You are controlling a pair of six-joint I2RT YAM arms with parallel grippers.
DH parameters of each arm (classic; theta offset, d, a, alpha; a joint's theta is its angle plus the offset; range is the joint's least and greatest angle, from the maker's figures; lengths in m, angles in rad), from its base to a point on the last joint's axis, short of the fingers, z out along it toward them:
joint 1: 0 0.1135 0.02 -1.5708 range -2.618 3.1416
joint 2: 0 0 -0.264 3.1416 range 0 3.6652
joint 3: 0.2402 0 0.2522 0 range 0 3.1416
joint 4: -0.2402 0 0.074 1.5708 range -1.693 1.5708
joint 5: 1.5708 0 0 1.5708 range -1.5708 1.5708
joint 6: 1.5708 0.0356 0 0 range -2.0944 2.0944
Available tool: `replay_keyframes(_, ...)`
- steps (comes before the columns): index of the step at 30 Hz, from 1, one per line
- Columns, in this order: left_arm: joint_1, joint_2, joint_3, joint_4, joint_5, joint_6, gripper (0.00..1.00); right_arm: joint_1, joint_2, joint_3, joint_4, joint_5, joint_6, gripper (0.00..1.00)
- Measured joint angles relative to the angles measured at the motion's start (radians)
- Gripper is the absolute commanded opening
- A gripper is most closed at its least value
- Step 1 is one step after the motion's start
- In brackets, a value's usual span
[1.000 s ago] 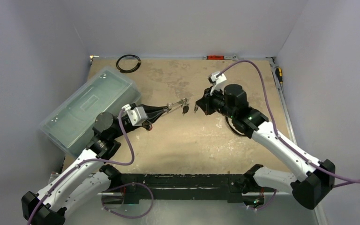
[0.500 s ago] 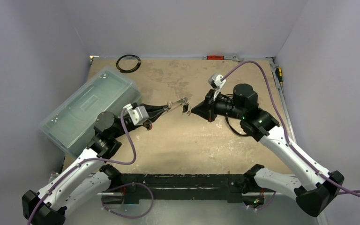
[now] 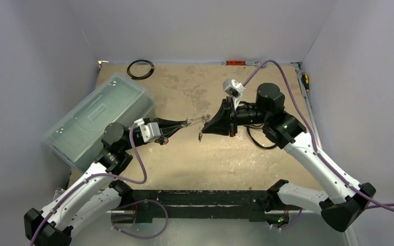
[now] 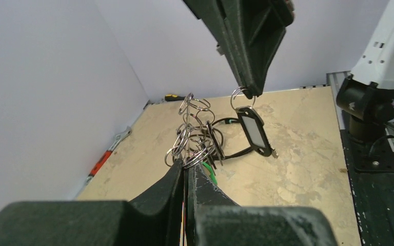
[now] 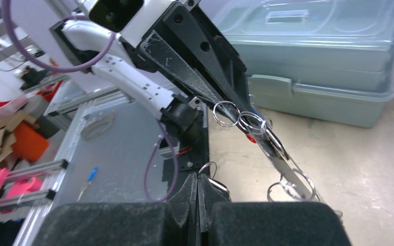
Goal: Put the keys on the keyring
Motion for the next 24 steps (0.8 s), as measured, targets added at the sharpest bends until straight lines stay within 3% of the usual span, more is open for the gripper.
replay_keyframes(10, 0.000, 0.012, -0.016, 0.061, 0.133, 0.000, 0.00, 0.007, 0.045, 0.001, 0.086, -0.113, 0.072, 0.00)
replay_keyframes(24, -0.012, 0.033, -0.016, 0.089, 0.154, -0.001, 0.00, 0.048, 0.098, 0.001, 0.155, -0.103, 0.134, 0.00)
